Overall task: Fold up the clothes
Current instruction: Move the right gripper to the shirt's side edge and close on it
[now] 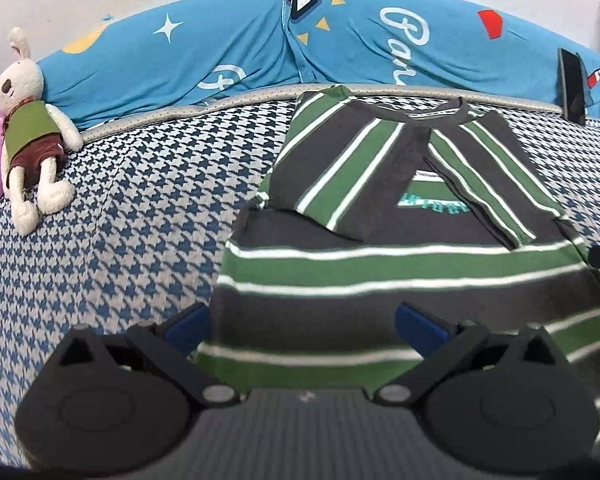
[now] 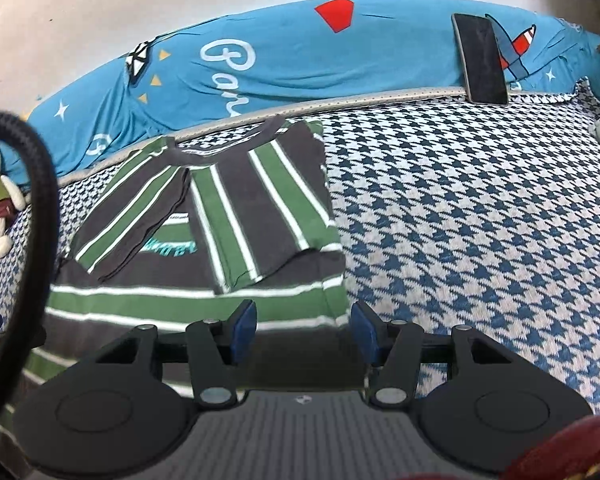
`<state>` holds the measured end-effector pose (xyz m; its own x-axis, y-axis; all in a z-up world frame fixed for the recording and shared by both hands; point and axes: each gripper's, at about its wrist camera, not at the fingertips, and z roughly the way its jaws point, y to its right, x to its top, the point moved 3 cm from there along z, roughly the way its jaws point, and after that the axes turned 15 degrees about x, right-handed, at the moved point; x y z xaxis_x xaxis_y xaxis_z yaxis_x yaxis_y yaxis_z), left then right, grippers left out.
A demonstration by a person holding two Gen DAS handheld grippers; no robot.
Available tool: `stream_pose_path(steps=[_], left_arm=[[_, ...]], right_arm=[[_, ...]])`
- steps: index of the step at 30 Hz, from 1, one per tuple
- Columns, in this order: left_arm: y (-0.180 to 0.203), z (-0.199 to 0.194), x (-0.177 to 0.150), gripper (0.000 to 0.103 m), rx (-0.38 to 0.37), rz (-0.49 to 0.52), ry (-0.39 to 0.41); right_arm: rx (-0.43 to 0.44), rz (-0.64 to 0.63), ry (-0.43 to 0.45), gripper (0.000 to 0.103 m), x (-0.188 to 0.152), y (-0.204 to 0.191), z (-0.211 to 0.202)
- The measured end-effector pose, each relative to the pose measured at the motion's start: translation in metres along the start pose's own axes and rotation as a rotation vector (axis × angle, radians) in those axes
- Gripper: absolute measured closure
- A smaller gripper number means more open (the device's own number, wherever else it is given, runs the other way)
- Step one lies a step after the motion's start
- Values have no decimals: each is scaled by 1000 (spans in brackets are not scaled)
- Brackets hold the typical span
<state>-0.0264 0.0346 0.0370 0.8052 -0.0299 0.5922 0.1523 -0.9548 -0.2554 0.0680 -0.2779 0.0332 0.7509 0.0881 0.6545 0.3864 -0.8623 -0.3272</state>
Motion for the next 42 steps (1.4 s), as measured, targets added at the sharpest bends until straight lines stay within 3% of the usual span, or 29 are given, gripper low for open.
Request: stream_pose_path(steps=[10,20,32,42], left_arm=[[2,35,18,0,-12,-25,-36],[-4,55,42,0,12,-42,0],[-11,68,34,0,9,-59,-15],[-4,70,31,0,-10,-41,-19]], right_arm=[[1,63,40,50,21,22,19],[1,135,79,49,39,46,37],[42,195,62,49,47,59,61],[47,147,51,46,44,56,77]])
